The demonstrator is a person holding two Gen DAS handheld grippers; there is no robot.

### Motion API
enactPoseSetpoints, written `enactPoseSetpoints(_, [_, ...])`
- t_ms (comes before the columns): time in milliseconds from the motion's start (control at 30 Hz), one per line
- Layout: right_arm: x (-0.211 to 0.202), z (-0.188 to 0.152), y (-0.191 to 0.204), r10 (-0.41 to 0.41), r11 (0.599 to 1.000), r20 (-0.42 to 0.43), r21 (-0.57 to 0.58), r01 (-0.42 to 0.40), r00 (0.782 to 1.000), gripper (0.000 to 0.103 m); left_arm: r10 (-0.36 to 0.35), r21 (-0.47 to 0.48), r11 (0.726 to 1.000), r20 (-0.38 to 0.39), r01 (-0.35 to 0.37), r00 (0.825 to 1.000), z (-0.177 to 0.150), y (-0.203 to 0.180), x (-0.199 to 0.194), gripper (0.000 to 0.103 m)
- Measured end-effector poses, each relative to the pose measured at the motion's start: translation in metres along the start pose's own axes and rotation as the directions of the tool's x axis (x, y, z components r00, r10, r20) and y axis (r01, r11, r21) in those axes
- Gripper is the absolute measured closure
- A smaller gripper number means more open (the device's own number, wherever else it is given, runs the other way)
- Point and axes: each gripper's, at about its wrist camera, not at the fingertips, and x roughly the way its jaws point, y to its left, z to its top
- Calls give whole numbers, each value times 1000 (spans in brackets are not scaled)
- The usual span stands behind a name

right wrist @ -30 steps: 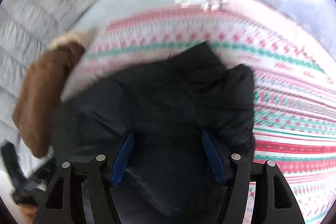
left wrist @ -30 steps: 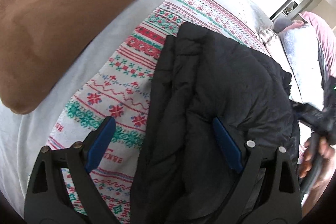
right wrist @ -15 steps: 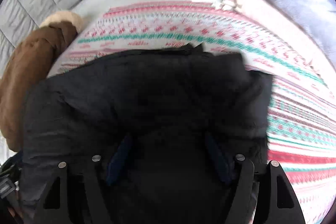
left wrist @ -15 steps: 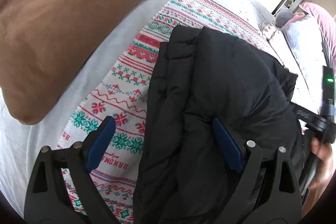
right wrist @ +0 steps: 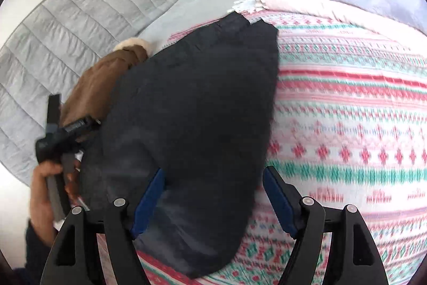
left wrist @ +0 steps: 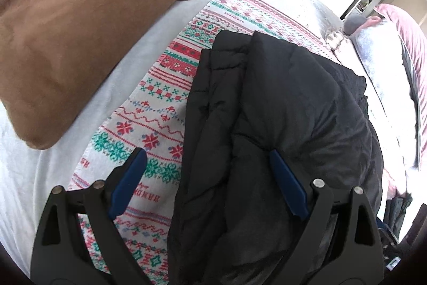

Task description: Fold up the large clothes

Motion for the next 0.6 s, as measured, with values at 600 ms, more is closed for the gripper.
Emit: enactPoseSetpoints(600, [47, -7, 19, -8, 999, -127, -42, 2, 992, 22, 26, 96, 995, 45, -30, 999, -15, 1, -9, 9])
